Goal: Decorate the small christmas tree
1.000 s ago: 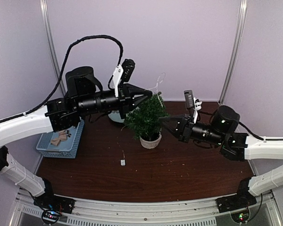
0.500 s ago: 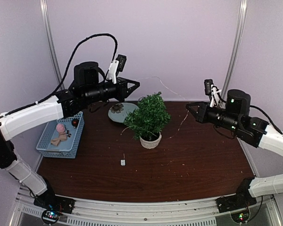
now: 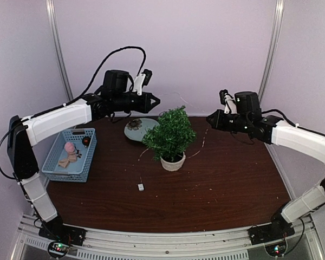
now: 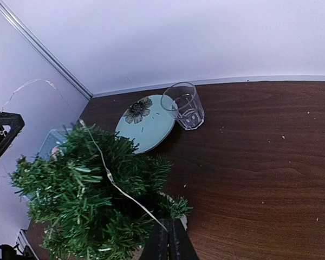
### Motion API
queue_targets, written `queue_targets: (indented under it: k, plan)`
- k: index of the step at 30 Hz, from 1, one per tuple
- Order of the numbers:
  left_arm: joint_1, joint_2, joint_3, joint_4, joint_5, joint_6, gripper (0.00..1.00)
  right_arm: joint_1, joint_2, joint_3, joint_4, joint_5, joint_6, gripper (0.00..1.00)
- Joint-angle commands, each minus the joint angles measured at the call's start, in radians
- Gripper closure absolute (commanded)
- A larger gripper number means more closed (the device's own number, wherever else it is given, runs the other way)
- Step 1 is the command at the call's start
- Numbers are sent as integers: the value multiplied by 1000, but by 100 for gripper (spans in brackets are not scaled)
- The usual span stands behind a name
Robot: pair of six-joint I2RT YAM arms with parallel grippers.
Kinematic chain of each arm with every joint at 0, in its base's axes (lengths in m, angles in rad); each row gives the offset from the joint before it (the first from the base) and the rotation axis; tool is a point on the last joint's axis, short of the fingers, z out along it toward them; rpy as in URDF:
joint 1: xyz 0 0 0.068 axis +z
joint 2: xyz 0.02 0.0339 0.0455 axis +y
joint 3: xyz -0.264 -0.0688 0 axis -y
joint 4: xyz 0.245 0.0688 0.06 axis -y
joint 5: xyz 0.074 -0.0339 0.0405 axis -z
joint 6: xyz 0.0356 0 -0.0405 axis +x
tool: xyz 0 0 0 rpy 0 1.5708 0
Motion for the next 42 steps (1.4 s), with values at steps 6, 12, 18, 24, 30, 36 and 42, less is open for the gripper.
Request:
queue_targets:
  k: [6,12,18,24,30,36,42]
  plan:
    - [20,71,104,-118,-4,12,100,-24,157,107,-29,8,26,100]
    - [20,36,48,-139,-3,18,100,-29,191,105,-21,-54,22,100]
    - [19,-93,-63,-142,14,27,100,-29,119,61,-19,-118,9,100]
    - [14,-128,-105,-181,89,15,100,-29,122,68,-54,-149,-7,100]
    - [-3,-129,-145,-177,98,-18,100,-28,130,61,-58,-178,-6,100]
    - [-41,-114,-200,-126,81,-43,100,-22,136,35,-49,-207,0,100]
    - [-59,-112,-253,-87,69,-51,100,-12,151,28,-44,-216,-3,100]
